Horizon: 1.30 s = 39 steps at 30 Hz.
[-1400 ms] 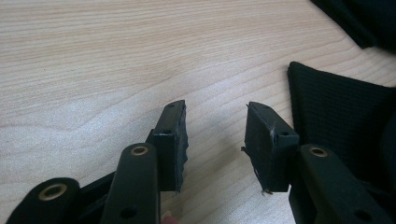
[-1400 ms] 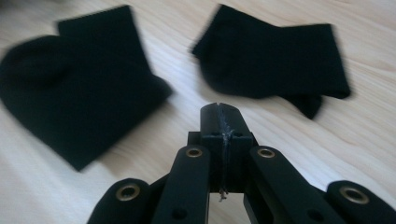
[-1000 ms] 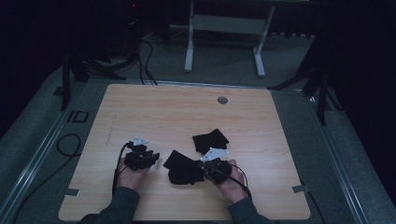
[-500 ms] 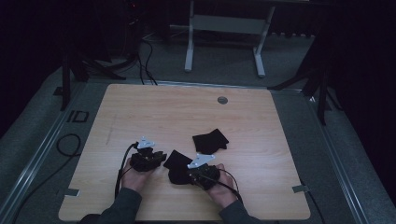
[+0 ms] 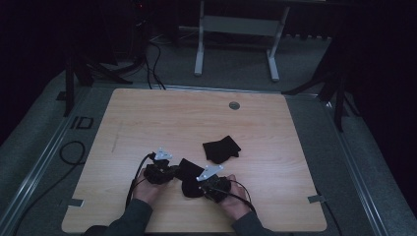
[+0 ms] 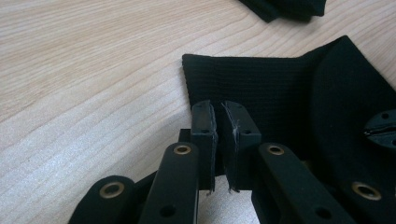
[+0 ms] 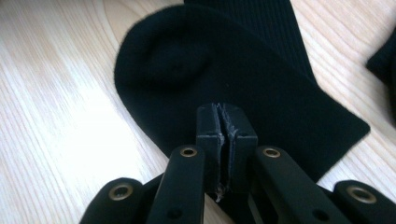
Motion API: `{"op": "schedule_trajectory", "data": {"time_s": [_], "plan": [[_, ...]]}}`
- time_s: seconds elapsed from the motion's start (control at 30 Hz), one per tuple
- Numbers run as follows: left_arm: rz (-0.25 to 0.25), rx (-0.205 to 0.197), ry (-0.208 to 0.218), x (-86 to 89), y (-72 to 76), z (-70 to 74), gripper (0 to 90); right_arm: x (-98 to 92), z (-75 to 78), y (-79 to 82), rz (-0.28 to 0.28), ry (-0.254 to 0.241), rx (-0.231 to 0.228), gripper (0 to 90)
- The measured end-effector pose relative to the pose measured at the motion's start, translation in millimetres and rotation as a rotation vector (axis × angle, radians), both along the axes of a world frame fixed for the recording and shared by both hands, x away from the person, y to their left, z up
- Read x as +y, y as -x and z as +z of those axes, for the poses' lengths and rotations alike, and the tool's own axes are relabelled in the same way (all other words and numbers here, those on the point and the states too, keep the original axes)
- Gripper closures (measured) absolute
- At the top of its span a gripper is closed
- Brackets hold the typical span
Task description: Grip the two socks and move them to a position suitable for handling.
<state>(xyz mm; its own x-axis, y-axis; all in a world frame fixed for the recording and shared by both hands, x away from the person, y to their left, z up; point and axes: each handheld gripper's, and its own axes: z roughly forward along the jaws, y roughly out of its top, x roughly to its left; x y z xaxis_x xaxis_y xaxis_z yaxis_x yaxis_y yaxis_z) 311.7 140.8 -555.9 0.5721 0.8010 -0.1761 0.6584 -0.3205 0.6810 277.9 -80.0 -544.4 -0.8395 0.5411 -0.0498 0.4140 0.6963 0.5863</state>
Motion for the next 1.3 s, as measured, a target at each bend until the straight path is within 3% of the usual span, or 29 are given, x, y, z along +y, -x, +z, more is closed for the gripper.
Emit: {"op": "schedule_trajectory", "data": {"time_s": [0.3, 0.53, 0.63, 0.9, 1.07, 1.13, 1.3], "plan": [[-0.008, 0.003, 0.002, -0.4, 0.7, -0.2, 84.1, -15.3, 1.6, -4.8, -0.024, -0.003, 0.011, 86.9], [-0.009, 0.005, 0.001, -0.1, 0.8, -0.2, 84.3, -35.5, 2.6, -11.8, -0.097, 0.036, -0.001, 87.3], [-0.008, 0.005, 0.001, -0.1, 0.8, -0.2, 84.2, -37.3, 5.0, -10.3, -0.096, 0.026, -0.004, 86.6], [-0.006, 0.002, 0.001, -0.4, 1.2, -0.4, 83.8, -23.0, 20.4, 8.4, -0.012, -0.029, -0.030, 78.3], [-0.006, 0.002, 0.001, -0.6, 1.4, -0.3, 83.6, -6.0, 21.5, 21.8, 0.053, -0.037, -0.039, 64.9], [-0.006, 0.002, 0.002, -0.6, 1.4, -0.3, 83.4, 4.1, 18.7, 28.2, 0.076, -0.045, -0.036, 53.7], [-0.007, 0.001, 0.002, -0.9, 1.6, -0.3, 83.2, 13.0, 12.6, 31.9, 0.069, -0.007, -0.066, 47.5]]}}
